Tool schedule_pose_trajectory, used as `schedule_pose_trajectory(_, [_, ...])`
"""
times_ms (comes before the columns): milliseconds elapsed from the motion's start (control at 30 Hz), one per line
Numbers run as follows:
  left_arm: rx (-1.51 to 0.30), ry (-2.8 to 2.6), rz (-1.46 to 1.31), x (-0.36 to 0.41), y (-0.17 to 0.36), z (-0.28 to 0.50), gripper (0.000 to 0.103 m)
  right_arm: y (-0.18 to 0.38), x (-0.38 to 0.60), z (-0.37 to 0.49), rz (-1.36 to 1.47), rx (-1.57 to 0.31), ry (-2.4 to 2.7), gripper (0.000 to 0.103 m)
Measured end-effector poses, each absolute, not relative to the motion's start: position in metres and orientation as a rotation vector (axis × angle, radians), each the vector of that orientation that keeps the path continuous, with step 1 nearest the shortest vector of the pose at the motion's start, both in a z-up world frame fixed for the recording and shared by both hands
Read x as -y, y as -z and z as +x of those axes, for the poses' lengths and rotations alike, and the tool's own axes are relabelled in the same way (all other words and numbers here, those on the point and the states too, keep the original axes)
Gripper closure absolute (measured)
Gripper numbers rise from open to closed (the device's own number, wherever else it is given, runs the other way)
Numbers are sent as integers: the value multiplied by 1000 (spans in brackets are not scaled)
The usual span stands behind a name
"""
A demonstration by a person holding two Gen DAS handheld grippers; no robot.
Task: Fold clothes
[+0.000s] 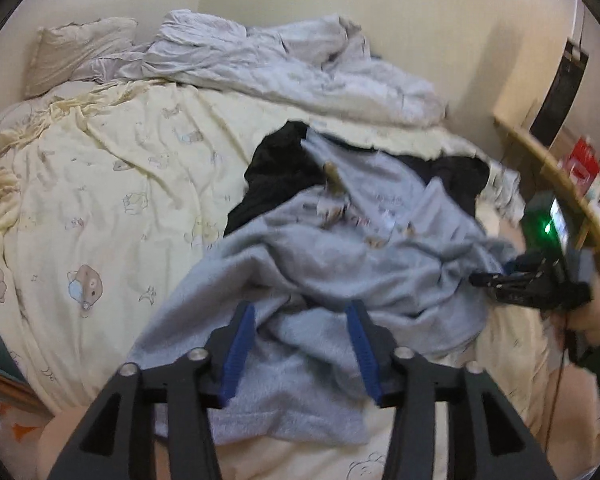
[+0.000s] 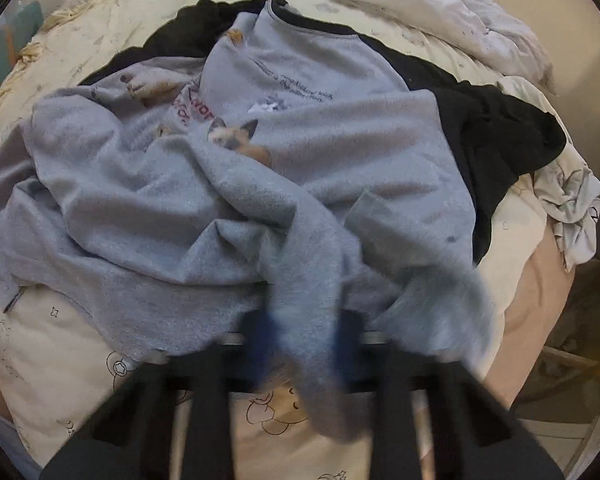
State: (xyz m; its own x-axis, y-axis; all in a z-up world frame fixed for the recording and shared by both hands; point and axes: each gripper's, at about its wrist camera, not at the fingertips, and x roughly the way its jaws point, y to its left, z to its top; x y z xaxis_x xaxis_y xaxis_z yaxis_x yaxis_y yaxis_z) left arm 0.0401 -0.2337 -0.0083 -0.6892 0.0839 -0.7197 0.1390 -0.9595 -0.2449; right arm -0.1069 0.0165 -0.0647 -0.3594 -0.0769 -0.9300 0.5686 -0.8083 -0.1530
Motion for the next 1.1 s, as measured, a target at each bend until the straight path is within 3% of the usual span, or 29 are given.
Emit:
schedule_pose_trajectory(333, [-630, 2798, 1220, 255, 16, 36, 45, -57, -78, -22, 1304, -555, 2213, 98])
schedule_pose_trajectory(433, [-633, 2802, 1232, 253, 18, 32, 45, -72, -92, -3, 1337, -532, 2173, 98])
schedule_pose_trajectory(633, [-582, 2819, 1269, 243, 21, 27, 45, -19, -140, -17, 1518, -370, 2228, 98])
schedule_pose_trajectory(800, [-494, 2816, 1313, 233, 25, 26, 45, 20, -164, -87, 1571, -293, 2452, 97])
schedule_pose_trajectory(933, [-427, 2822, 1323, 226, 25, 28, 44, 42, -174, -143, 1650, -104, 2470, 96])
schedule_pose_trajectory(1100, [-384, 2814, 1351, 221, 27, 27, 44, 50, -168, -153, 1701, -99, 2407, 93])
